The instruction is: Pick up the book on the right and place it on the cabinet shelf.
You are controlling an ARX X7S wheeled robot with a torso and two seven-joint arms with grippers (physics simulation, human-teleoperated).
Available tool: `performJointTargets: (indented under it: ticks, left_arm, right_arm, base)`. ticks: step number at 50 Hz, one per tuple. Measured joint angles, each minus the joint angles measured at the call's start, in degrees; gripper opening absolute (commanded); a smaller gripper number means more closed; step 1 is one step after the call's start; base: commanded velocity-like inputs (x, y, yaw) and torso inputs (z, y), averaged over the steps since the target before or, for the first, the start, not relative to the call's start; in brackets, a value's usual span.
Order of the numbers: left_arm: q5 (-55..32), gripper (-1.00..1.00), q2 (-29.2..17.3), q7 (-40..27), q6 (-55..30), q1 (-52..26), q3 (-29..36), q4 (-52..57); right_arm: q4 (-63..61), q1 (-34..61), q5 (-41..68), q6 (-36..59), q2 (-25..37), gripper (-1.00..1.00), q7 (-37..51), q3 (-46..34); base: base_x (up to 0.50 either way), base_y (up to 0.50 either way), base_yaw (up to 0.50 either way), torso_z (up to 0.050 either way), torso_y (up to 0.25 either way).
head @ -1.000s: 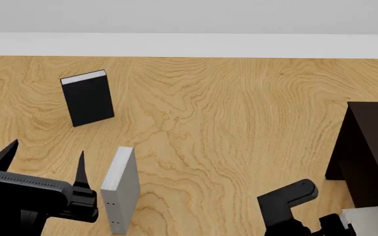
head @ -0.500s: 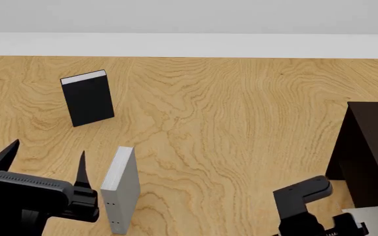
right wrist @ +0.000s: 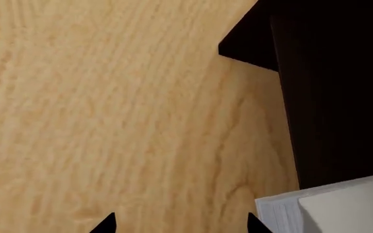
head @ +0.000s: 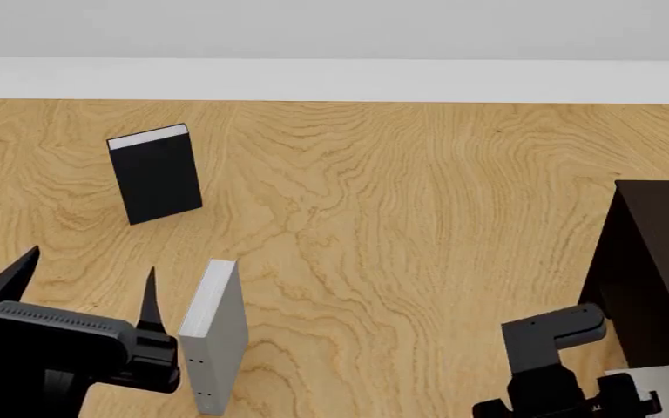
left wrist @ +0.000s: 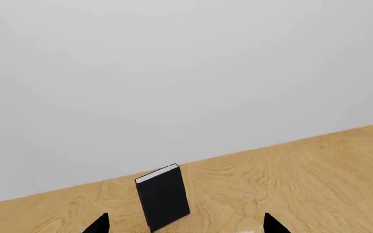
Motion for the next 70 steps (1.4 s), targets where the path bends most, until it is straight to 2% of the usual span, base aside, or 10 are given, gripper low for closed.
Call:
performJointTargets:
  ticks: [11, 26, 53, 60, 70]
  left_arm:
    - [0.06, 1.00, 0.07, -0.05, 0.37, -0.04, 0.37, -0.61]
    - [-0.20, 1.00, 0.01, -0.07, 0.65, -0.03, 0.52, -0.84]
    - [-0.69, 1.00, -0.29, -0.44, 0.74, 0.13, 0.49, -0.49]
    - [-0.81, 1.00, -0.40, -0.53, 0.80, 0.23, 0.48, -0.37]
    - [-0.89, 1.00, -0.53, -0.70, 0.85, 0.33, 0.53, -0.25]
  right_arm:
    - [1.53, 0.48, -5.44, -1.89, -0.15, 1.00, 2.26, 3.92]
    - [1.15, 0.74, -12.79, -0.49, -0.49, 1.00, 6.96, 3.14]
    - [2.05, -2.68, -15.79, -0.63, -0.72, 1.00, 5.05, 4.92]
    - [3.13, -3.05, -19.68, -1.30, -1.29, 1.00, 4.29, 5.49]
    - [3.26, -4.06, -30.01, -2.39, -1.91, 1.00, 2.34, 13.52]
  base:
    - [0.00, 0.00, 0.00, 0.000, 0.000]
    - [0.00, 0.00, 0.00, 0.000, 0.001]
    - [0.00, 0.00, 0.00, 0.000, 0.000]
    - [0.00, 0.00, 0.00, 0.000, 0.000]
    - [0.01, 0.00, 0.00, 0.000, 0.000]
